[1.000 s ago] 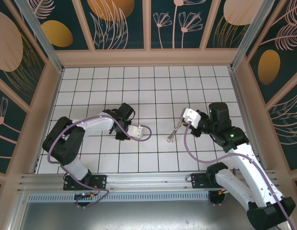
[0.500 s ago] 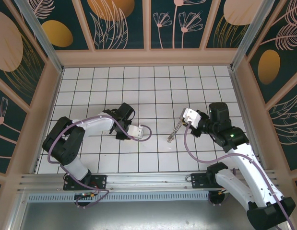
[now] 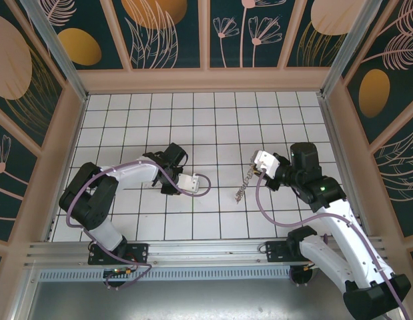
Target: Put the keys on the keyring
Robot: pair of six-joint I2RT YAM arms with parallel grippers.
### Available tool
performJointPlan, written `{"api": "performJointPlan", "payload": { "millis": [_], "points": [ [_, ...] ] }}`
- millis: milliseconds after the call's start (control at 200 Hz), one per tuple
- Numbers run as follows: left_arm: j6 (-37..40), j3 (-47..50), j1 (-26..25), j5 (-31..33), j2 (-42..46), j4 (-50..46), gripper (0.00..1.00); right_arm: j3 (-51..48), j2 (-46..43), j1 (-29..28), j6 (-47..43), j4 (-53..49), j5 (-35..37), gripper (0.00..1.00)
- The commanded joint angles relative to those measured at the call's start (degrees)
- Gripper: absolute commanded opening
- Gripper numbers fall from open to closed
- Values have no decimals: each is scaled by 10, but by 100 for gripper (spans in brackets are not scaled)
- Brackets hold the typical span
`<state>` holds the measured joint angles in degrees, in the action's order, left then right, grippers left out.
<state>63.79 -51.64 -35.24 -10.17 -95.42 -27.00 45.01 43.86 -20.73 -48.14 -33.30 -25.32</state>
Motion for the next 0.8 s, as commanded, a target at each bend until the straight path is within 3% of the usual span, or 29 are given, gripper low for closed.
{"api": "performJointPlan", "payload": {
  "millis": [0,80,270,425,635,796],
  "points": [
    [1,-8,4,-13,-9,-11,8,16,-8,-4,-5,9,-9,0],
    [-22,-21,4,-4,-12,-4,0,15,-8,-4,-3,10,-13,0],
    [-28,-56,4,-29,-14,-23,0,10,-9,-4,3,13,-21,0],
    [-56,-84,4,-97,7,-30,0,2,-4,-5,13,15,-58,0],
    [-155,-125,4,-207,75,17,0,1,2,-8,18,26,-95,0],
    [-251,-117,4,-244,131,117,0,7,18,-13,13,29,-134,0]
  ]
}}
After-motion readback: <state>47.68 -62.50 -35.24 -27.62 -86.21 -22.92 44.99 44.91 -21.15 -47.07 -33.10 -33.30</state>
